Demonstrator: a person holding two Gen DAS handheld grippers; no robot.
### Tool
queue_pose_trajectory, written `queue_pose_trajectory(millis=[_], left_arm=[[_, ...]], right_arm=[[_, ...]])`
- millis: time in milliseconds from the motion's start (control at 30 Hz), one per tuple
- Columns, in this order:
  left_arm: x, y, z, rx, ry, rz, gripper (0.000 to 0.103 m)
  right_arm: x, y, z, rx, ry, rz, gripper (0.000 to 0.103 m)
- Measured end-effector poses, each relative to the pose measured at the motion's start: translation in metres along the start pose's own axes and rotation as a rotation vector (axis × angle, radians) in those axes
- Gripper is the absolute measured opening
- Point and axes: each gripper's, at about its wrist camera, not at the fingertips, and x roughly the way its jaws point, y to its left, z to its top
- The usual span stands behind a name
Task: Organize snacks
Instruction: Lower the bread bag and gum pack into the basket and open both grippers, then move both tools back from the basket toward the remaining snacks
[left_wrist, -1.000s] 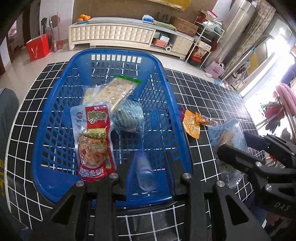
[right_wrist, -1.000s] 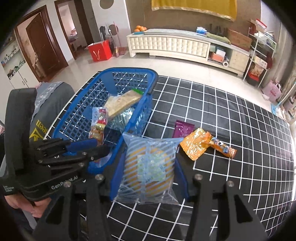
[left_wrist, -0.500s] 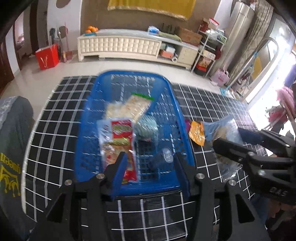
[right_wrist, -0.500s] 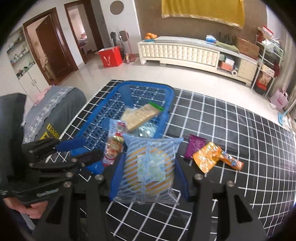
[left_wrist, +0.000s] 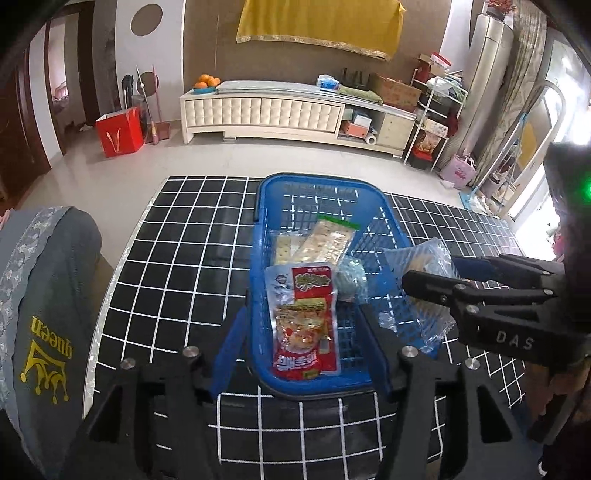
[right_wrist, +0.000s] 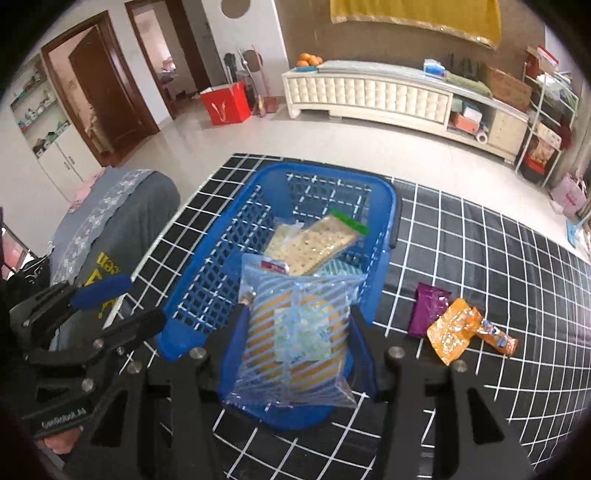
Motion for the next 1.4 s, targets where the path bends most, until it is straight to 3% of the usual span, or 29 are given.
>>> queue_pose_trajectory(millis=[233, 500, 600, 733, 800, 1133, 1400], left_arm=[[0.022, 0.007, 0.003, 0.007, 0.018, -0.004, 0.057], [0.037, 0.02, 0.0, -0.029, 0.034, -0.027, 0.057], [0.038, 0.023, -0.002, -0.046, 0.037, -0.035, 0.057], [0.037, 0.022, -0.004, -0.045, 0.045, -0.029, 0.057], [0.032, 0.019, -0.004, -0.043, 0.041, -0.023, 0.057], [0.005, -0.011, -0.003, 0.014, 0.009, -0.016, 0.057], [-0.007, -0.063, -0.001, 0.087, -0.012, -0.036, 0.057]], right_arm=[[0.031, 0.0, 0.004, 0.015, 0.067, -0.019, 0.057], [0.042, -0.002, 0.005, 0.039, 0.077, -0.066, 0.058], [0.041, -0.002, 0.004, 0.035, 0.087, -0.061, 0.065], [0.031, 0.0, 0.002, 0.029, 0.049, -0.061, 0.087], [0.024, 0.002, 0.001, 0.014, 0.022, -0.086, 0.088], [-0.02, -0.015, -0.01, 0.047, -0.038, -0.046, 0.089], [-0.058, -0.051, -0.032, 0.07, -0.086, -0.059, 0.089]])
